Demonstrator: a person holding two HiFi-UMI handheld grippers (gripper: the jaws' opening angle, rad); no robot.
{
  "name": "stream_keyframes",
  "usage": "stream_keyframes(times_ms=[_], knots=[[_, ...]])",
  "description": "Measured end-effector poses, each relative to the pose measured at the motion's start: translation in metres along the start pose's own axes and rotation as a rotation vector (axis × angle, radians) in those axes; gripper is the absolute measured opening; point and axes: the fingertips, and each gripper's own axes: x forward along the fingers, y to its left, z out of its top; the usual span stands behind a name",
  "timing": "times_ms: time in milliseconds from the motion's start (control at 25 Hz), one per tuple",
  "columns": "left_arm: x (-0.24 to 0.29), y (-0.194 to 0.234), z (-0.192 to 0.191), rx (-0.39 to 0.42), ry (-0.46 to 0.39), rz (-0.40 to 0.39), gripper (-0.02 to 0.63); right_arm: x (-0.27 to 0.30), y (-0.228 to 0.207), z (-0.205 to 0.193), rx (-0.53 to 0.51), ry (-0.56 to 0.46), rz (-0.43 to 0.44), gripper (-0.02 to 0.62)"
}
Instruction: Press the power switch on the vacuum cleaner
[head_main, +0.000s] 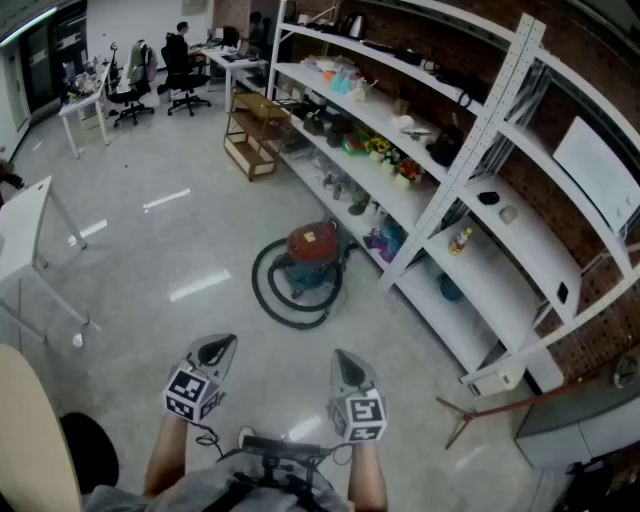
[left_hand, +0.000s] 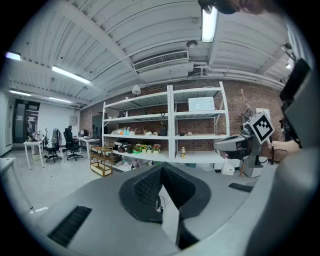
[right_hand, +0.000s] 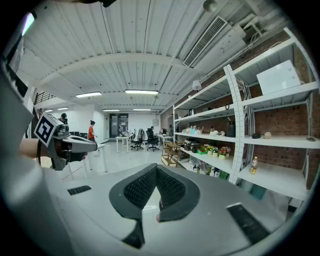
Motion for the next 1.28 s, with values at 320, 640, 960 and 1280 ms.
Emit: stream_keyframes(times_ms=[320, 640, 960, 1280], knots=[[-0.001, 0.014, 0.001, 0.006, 0.0, 0.006, 0.008, 0.011, 0.004, 0.003, 0.003, -0.025, 0.01, 0.012], [-0.004, 0.026, -0.001, 0.005, -0.005, 0.012, 0.008, 0.02, 0.017, 0.004, -0.013, -0.017, 0.016, 0.011], [-0.015, 0.054, -0.007, 0.01, -0.007, 0.011, 0.008, 0.035, 0.046, 0.005, -0.01, -0.006, 0.013, 0.012], [-0.029, 0.09, -0.013, -0.018, -0.024, 0.007, 0.008, 0.051, 0.076, 0.0, -0.014, 0.003, -0.003, 0.012]])
